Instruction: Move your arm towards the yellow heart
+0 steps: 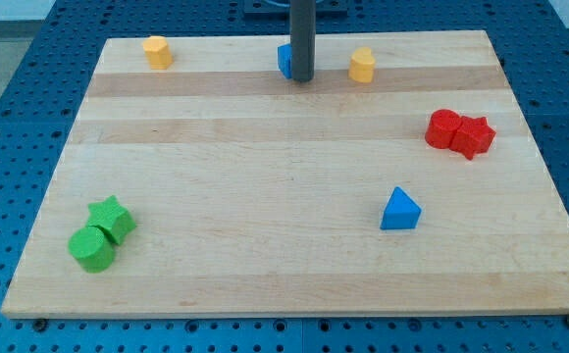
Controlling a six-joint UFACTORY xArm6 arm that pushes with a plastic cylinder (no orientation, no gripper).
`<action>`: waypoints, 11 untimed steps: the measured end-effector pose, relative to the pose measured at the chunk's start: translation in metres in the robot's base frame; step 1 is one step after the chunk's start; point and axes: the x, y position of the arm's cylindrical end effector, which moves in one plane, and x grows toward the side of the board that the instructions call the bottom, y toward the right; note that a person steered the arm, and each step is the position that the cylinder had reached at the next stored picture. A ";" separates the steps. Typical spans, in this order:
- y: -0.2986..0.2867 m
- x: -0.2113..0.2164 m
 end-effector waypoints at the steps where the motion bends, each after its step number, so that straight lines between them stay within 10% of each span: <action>1: 0.000 -0.012; 5: 0.037 0.046; 8: 0.186 -0.025; 11: 0.142 -0.037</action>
